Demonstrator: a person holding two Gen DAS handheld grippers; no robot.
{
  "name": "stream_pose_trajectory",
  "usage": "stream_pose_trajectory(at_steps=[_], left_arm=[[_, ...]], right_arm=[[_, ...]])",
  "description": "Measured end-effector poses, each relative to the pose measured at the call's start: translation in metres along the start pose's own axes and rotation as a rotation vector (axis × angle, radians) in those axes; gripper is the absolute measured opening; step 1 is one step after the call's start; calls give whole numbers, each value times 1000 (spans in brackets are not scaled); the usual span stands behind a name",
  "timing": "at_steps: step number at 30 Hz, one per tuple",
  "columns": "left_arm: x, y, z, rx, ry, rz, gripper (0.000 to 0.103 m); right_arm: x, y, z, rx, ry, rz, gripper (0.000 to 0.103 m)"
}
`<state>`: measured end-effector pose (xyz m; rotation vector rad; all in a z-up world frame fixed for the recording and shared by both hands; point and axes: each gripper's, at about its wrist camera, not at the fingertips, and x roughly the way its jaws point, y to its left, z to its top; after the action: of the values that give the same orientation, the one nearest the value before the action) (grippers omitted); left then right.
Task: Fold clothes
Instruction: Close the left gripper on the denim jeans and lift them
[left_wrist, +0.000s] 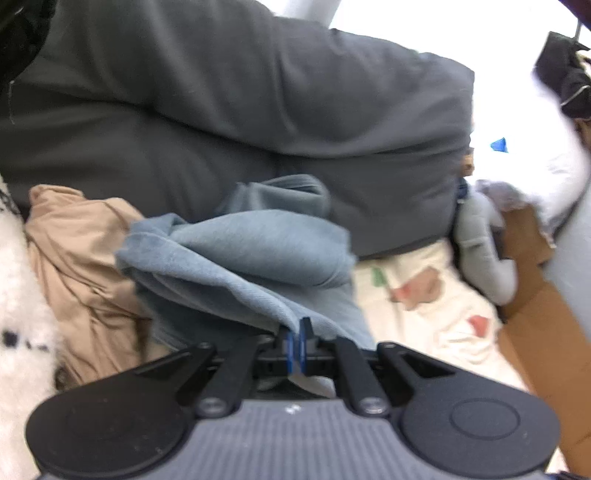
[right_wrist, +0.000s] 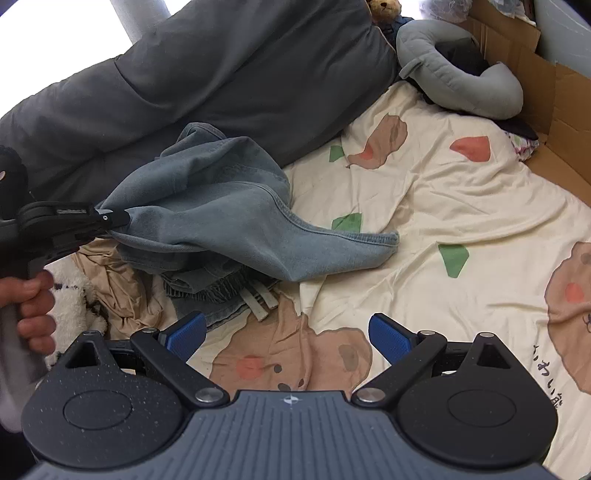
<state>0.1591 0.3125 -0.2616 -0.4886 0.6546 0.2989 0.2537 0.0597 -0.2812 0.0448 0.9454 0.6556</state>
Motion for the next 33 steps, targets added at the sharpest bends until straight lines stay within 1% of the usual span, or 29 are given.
stream_pose_trajectory(at_steps=[4,7,13,15,20,24,27,29,33], left_arm=[[-9,-15,-11,-3,18,-51,3],[-12,-23,-24,-1,54,-91,3],[-17,-52,-48,79,108,-168,3],[-15,-58,-56,78,136,-203,3],[-11,-71,-80,77,190,-259,3],[-12,-78,-96,82,208,-300,3],[-15,-83,-105,98,210,-330,3],[-18,-85,-110,103,215,-352,3],[-19,-86,-111,108,232,-384,3]], right_arm=[[0,-2,2,11,-13,-1,97],[0,-3,2,20,-12,16,97],[0,3,2,36,-14,62,97],[-1,3,3,52,-24,67,97],[-5,-5,5,95,-41,78,97],[-6,-10,7,139,-30,104,97],[-2,-8,12,168,16,163,97],[2,-3,18,153,49,192,97],[11,9,25,87,122,209,96]])
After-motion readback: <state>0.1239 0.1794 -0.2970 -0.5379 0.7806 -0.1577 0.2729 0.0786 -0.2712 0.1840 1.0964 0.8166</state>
